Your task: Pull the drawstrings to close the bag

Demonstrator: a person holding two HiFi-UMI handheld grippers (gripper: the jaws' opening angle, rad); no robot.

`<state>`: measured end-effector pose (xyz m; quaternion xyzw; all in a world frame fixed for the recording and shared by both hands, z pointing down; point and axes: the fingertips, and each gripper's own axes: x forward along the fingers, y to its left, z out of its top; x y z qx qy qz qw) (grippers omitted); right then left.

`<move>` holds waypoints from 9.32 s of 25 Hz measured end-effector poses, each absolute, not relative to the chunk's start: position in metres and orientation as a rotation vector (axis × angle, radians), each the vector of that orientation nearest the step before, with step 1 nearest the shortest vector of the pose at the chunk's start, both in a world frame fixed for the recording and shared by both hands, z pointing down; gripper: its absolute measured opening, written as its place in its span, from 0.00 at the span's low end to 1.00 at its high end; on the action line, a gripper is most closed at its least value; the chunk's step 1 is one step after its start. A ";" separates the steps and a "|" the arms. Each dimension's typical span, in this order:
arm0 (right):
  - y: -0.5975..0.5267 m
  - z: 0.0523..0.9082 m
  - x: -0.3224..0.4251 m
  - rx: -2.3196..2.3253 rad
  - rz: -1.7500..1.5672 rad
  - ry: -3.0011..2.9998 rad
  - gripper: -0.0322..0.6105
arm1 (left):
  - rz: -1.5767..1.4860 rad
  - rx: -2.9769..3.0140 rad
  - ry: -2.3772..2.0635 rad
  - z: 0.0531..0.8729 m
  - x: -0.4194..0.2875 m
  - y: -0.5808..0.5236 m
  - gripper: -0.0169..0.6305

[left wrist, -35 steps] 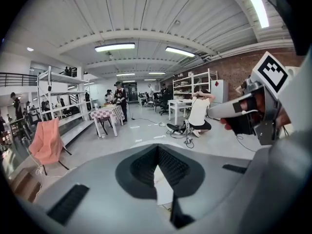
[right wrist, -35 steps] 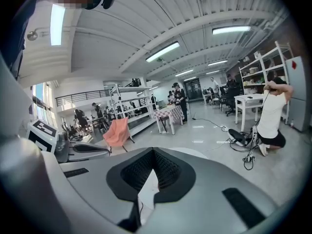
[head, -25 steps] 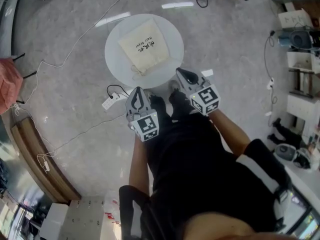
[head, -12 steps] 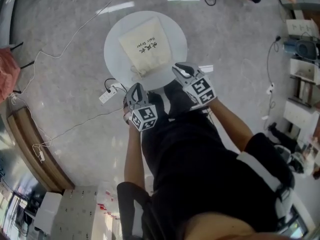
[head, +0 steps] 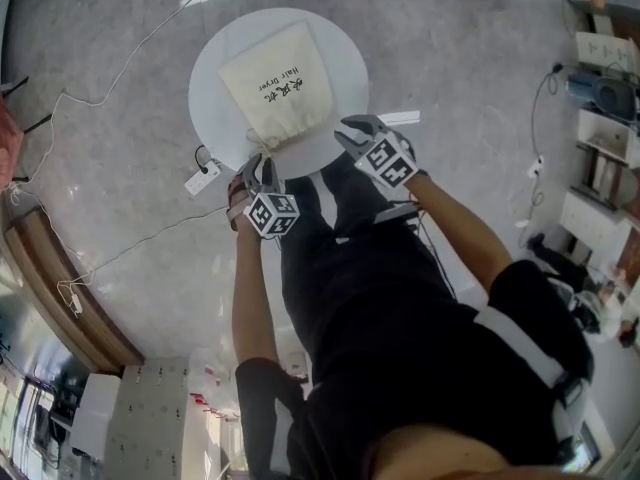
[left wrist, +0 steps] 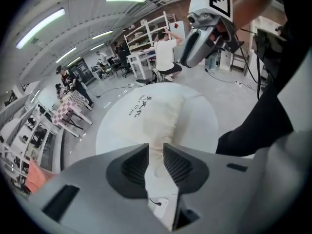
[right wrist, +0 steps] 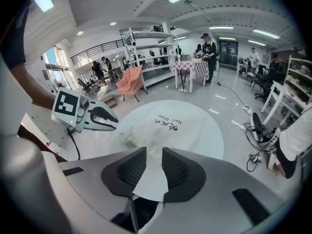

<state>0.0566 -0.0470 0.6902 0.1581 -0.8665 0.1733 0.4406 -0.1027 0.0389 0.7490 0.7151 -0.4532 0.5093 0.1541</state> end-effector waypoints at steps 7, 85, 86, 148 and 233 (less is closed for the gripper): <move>-0.050 0.737 0.066 0.304 0.396 -2.047 0.20 | 1.610 2.055 -1.146 0.792 -0.098 0.035 0.14; -0.050 0.719 0.055 0.307 0.502 -2.026 0.05 | 0.841 1.574 -1.393 0.732 -0.120 0.039 0.04; -0.052 0.709 0.050 0.315 0.501 -2.041 0.05 | 0.810 1.574 -1.416 0.723 -0.125 0.037 0.04; -0.115 0.620 0.094 0.730 0.634 -2.123 0.05 | 0.289 1.239 -1.817 0.618 -0.266 0.071 0.03; -0.083 0.468 0.003 0.776 0.667 -2.588 0.05 | 0.095 1.857 -2.077 0.435 -0.160 -0.001 0.02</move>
